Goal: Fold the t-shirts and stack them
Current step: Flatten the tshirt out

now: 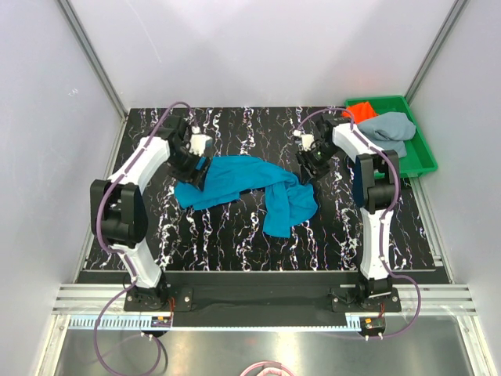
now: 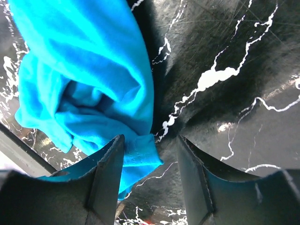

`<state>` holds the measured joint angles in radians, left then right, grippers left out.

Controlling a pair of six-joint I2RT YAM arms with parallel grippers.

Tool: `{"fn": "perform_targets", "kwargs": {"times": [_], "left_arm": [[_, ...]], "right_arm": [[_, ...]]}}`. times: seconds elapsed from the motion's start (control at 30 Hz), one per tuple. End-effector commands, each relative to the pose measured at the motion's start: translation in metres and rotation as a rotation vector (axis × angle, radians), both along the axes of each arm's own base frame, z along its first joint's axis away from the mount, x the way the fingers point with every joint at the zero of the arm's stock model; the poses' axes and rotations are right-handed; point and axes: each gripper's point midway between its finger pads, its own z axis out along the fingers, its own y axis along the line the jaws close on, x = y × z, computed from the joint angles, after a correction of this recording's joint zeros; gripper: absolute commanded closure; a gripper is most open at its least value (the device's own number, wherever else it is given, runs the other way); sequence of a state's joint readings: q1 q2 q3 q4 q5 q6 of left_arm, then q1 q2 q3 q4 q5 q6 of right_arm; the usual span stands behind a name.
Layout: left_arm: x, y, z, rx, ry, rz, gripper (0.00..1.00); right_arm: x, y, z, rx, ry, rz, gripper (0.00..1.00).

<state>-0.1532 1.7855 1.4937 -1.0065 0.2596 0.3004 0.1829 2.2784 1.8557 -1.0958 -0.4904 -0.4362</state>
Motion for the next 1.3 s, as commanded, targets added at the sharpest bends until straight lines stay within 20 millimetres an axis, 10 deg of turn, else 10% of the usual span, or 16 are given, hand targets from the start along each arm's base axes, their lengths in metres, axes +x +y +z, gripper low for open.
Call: {"fn": "perform_targets", "kwargs": {"times": [0.0,0.37,0.8,1.27], "left_arm": [[-0.028,-0.025,0.006,-0.066,0.042,-0.098,0.21],[-0.080,-0.032,-0.040,-0.058,0.263,-0.101,0.24],[-0.057,-0.024,-0.080,0.021,0.359,-0.032,0.24],[-0.055,-0.007,-0.063,0.051,0.338,0.022,0.27]], "right_arm": [[-0.001,0.002,0.032,0.028,-0.052,-0.012,0.44],[0.000,0.001,0.027,0.019,-0.048,-0.006,0.47],[0.005,0.003,0.031,0.031,-0.067,-0.010,0.48],[-0.007,0.002,0.023,0.031,-0.027,-0.006,0.48]]}}
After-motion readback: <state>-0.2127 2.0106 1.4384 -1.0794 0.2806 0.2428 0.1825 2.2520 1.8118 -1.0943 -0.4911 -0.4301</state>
